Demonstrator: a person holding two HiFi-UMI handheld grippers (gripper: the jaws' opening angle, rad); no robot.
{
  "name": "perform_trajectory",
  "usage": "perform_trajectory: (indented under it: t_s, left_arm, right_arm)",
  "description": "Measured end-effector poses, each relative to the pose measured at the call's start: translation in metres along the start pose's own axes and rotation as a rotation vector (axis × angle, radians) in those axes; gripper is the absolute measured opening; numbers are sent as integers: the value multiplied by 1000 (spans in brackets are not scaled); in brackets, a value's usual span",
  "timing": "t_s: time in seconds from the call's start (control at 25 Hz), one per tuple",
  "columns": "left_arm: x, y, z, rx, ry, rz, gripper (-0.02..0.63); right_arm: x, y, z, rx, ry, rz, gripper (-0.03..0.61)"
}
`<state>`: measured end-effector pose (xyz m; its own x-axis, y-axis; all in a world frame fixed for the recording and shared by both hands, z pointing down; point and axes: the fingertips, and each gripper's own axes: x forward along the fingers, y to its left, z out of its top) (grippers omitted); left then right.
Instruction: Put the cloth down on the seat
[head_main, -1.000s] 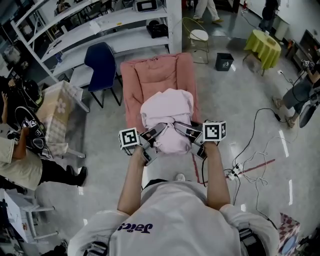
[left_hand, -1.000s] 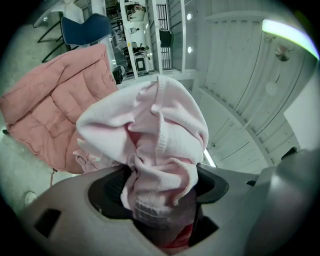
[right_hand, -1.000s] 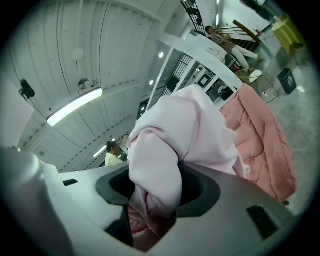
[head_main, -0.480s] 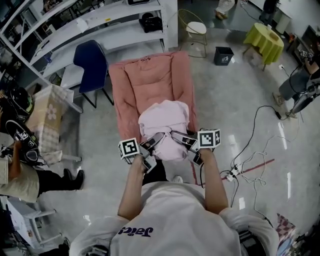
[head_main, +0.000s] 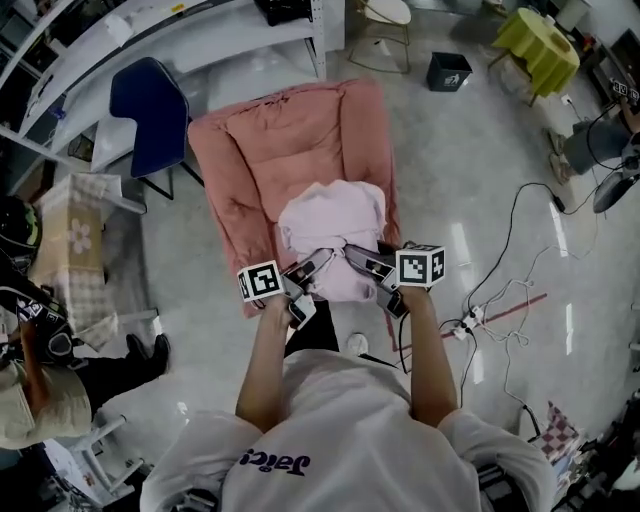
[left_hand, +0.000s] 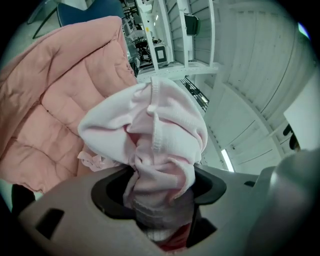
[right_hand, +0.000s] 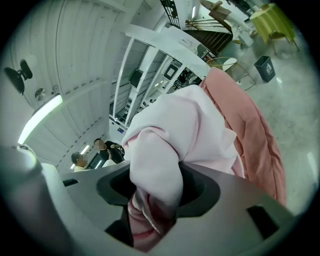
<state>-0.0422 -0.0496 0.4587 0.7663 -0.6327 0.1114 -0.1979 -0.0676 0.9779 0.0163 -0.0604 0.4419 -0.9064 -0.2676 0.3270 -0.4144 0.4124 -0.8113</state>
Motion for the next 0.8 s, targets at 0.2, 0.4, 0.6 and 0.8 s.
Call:
perform_trajectory:
  t_s: [0.2,0.4,0.6,0.8]
  left_arm:
    - [26,60,1,-18,26,77,290]
    - [37,117,-7,-187,38,89,275]
    - [41,181,-19,-194,61,106,274]
    - [39,247,-35,-203,82,142,273]
  right_arm:
    - [17,-62,-12,71,27,-106,225]
    - [39,-114,-34,153,56,-185,225]
    - [57,-163,-67,186,74,-254,225]
    - [81,-214,-108,217,174,-325,225]
